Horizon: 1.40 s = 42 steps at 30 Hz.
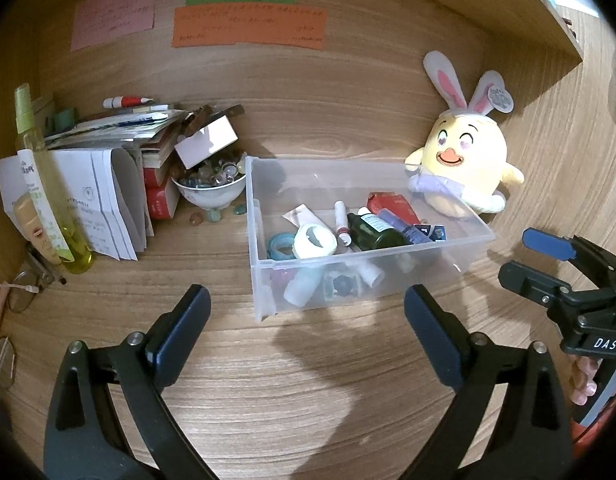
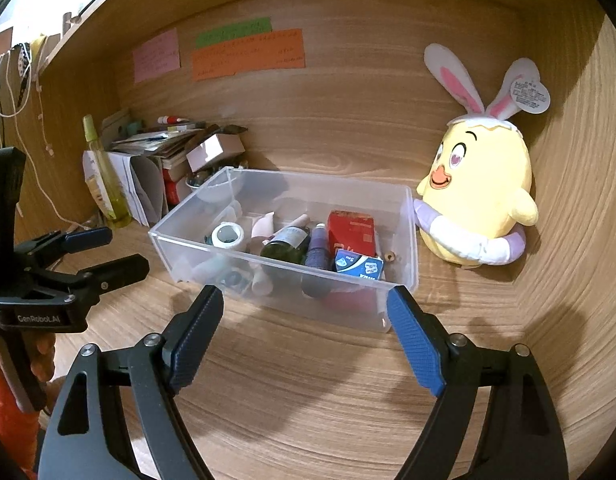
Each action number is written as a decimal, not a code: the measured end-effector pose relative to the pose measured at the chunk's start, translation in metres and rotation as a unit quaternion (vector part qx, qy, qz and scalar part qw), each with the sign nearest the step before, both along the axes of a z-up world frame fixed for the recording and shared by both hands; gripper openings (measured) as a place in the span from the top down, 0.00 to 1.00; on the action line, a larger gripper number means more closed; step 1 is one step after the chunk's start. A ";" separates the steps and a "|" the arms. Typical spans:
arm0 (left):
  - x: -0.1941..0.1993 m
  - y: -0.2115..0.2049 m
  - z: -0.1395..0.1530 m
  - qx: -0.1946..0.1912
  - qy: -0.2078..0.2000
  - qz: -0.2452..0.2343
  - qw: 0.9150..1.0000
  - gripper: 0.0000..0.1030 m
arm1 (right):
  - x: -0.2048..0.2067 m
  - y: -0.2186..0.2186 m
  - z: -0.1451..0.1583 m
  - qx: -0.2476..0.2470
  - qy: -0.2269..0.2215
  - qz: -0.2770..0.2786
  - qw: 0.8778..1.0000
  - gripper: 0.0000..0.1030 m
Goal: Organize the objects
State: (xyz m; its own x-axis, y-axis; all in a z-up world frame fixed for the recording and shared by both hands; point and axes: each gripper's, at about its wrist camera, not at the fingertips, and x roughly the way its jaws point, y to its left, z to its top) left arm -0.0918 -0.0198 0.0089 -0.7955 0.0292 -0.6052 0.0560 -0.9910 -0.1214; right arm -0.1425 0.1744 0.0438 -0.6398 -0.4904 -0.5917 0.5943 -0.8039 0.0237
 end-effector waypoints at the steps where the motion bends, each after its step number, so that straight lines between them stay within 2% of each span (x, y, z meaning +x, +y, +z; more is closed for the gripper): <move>1: 0.000 0.000 0.000 0.000 0.001 0.001 1.000 0.04 | 0.000 0.000 0.000 0.000 0.000 0.000 1.000 0.20; 42: 0.005 0.002 0.006 0.003 0.014 -0.003 1.000 0.04 | 0.001 -0.008 -0.004 0.002 -0.009 0.003 1.000 0.20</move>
State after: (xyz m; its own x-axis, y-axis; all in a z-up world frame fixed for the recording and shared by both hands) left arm -0.0865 -0.0179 0.0153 -0.8125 0.0369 -0.5818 0.0471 -0.9906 -0.1287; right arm -0.1420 0.1669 0.0398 -0.6266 -0.4913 -0.6050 0.5987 -0.8004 0.0300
